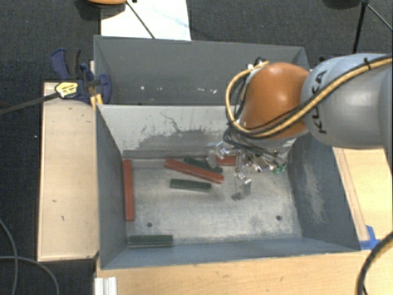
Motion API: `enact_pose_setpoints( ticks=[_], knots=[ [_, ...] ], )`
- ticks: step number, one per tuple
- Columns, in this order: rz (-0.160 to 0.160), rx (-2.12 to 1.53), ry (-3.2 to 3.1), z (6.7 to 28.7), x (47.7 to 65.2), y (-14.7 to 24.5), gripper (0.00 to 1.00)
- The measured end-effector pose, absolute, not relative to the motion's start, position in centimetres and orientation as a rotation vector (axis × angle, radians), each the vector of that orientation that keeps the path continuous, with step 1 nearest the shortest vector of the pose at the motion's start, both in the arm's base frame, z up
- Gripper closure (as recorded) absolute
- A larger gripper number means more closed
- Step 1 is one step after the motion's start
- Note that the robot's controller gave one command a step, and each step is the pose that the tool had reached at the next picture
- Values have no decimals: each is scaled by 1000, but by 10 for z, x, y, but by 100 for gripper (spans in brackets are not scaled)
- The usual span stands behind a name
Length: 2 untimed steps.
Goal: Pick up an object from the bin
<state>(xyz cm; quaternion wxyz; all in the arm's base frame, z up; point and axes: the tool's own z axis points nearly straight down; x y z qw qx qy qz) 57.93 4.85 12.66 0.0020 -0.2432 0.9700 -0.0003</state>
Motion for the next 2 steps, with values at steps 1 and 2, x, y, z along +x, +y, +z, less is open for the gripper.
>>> enact_pose_setpoints(
  ticks=[1,2],
  knots=[
    [1,-204,3131,72,568,61,100],
    [1,-208,3132,72,568,61,0]
  ],
)
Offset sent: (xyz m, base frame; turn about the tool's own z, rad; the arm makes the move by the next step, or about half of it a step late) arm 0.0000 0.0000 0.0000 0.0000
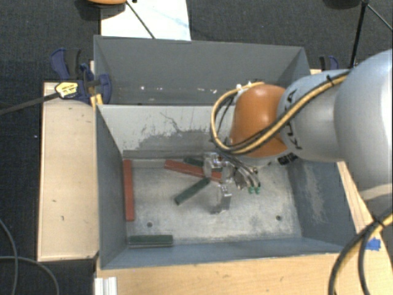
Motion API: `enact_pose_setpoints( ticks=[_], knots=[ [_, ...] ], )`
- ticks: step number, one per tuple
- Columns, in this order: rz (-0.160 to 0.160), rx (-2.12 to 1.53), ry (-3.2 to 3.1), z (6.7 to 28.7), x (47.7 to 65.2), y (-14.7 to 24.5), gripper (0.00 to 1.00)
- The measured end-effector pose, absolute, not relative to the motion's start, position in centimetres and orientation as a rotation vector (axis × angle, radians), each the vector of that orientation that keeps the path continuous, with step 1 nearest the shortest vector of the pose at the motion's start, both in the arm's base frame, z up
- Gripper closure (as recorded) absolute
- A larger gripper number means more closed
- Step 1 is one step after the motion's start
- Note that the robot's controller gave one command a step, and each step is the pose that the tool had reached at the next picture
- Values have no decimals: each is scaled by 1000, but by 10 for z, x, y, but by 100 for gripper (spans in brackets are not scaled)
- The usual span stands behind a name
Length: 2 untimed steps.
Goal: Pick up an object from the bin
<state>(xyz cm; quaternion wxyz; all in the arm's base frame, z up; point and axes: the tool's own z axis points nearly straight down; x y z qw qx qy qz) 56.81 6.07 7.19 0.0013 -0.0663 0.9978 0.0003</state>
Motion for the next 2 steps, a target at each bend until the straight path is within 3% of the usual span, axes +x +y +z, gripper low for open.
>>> enact_pose_setpoints(
  ticks=[1,2],
  knots=[
    [1,-213,3130,72,569,61,100],
    [0,-216,3132,72,568,61,0]
  ],
)
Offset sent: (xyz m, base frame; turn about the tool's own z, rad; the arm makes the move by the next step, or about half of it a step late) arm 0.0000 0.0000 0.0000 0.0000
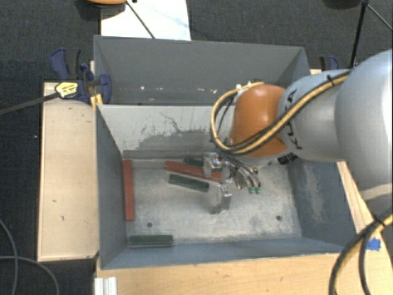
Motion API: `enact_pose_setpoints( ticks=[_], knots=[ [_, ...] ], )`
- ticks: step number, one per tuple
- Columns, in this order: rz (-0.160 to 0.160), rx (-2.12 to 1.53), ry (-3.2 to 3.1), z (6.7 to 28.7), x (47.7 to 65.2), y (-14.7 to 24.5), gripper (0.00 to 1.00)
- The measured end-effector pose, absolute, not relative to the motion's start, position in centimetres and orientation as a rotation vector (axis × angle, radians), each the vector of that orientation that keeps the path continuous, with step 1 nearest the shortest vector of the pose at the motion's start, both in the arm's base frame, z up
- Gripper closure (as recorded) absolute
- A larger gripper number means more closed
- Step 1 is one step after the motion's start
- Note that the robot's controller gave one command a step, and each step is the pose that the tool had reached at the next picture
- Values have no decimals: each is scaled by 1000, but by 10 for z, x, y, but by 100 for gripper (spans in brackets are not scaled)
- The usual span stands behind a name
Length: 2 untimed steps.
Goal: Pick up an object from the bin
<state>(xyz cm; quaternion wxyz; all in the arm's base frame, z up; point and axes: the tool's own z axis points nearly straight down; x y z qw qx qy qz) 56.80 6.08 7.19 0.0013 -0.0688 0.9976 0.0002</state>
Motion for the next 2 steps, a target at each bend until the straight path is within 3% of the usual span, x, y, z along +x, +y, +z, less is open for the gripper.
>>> enact_pose_setpoints(
  ticks=[1,2],
  knots=[
    [0,-217,3131,72,568,61,0],
    [1,-220,3128,73,569,61,100]
  ],
)
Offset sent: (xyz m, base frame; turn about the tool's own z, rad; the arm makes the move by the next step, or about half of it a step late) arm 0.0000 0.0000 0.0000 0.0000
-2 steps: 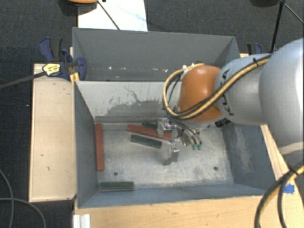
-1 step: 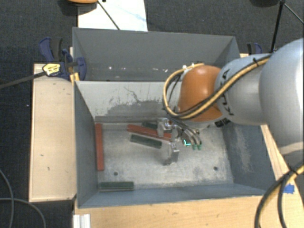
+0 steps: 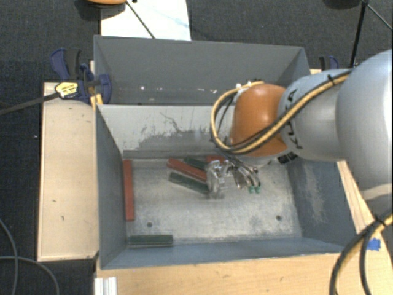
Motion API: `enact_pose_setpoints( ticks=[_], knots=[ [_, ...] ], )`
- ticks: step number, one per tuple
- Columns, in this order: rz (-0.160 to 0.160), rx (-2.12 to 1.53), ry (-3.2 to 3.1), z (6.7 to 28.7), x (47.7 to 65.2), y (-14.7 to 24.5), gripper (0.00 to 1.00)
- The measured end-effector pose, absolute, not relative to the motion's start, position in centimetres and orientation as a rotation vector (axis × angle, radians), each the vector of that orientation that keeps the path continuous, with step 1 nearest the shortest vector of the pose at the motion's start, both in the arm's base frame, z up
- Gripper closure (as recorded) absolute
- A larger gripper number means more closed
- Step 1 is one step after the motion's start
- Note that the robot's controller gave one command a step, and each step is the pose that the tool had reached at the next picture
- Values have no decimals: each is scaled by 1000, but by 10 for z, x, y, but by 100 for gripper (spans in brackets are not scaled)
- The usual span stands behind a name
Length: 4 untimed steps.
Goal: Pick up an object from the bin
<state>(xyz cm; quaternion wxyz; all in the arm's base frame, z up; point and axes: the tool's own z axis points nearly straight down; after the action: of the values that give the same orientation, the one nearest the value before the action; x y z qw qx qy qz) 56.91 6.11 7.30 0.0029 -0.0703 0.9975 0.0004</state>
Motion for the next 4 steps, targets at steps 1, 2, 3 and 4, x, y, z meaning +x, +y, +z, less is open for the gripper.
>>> enact_pose_setpoints(
  ticks=[1,2,3,4],
  knots=[
    [0,-223,3131,72,568,61,0],
    [1,-225,3127,73,569,61,100],
    [1,-227,3130,72,568,61,0],
    [1,-227,3130,72,568,61,0]
  ],
)
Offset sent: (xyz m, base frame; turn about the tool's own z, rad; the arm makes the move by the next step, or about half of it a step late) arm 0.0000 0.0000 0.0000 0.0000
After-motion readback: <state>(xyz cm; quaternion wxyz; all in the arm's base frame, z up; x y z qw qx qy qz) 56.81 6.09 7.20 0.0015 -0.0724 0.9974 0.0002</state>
